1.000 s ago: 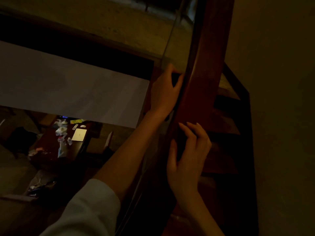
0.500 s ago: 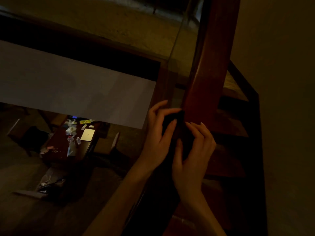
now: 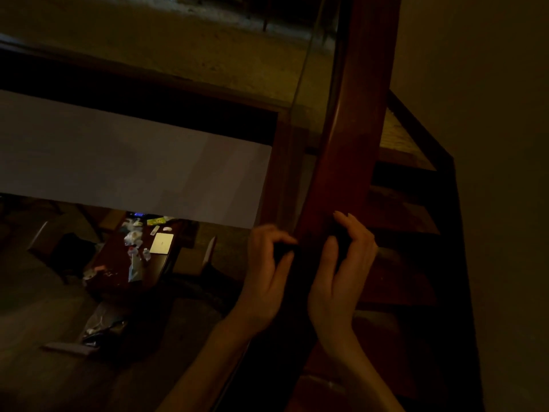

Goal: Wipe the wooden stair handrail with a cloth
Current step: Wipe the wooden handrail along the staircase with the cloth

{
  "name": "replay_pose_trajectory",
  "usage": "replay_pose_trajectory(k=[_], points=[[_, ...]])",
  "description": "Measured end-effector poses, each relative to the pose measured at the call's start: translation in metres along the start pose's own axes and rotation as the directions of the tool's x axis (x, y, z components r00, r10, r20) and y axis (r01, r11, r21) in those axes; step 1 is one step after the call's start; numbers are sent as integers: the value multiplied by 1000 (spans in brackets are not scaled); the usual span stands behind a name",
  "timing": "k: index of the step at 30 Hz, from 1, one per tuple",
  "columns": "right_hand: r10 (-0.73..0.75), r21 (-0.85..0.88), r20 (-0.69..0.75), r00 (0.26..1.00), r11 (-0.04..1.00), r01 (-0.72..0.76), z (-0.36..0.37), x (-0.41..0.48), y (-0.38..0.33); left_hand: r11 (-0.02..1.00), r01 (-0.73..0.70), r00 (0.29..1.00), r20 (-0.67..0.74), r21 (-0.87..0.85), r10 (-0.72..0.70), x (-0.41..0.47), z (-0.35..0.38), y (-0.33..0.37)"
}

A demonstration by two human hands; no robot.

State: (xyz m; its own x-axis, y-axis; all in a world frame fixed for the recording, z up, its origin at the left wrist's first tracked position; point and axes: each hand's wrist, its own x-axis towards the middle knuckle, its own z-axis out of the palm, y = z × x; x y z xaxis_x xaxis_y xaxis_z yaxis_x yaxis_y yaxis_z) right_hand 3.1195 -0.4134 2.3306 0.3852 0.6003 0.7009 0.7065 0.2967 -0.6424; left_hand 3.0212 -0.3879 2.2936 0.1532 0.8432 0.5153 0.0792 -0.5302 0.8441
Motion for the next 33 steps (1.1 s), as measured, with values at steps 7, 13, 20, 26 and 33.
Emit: replay_pose_trajectory(k=[7, 13, 20, 26, 33], points=[[83, 258, -124, 989, 965, -48, -3, 2, -3, 965, -62, 996, -46, 257, 76, 44, 15, 23], [170, 365, -121, 978, 924, -115, -2, 4, 0, 862, -135, 973, -99, 489, 208, 140, 35, 49], [266, 505, -37, 963, 837, -212, -6, 2, 2, 887, -97, 980, -112, 451, 164, 48, 19, 31], [264, 535, 30, 964, 810, -238, -14, -4, 3, 796, -11, 999, -19, 606, 29, -42, -12, 35], [168, 649, 182, 969, 720, -246, -46, -25, 10, 924, -38, 997, -46, 380, 60, -48, 31, 106]])
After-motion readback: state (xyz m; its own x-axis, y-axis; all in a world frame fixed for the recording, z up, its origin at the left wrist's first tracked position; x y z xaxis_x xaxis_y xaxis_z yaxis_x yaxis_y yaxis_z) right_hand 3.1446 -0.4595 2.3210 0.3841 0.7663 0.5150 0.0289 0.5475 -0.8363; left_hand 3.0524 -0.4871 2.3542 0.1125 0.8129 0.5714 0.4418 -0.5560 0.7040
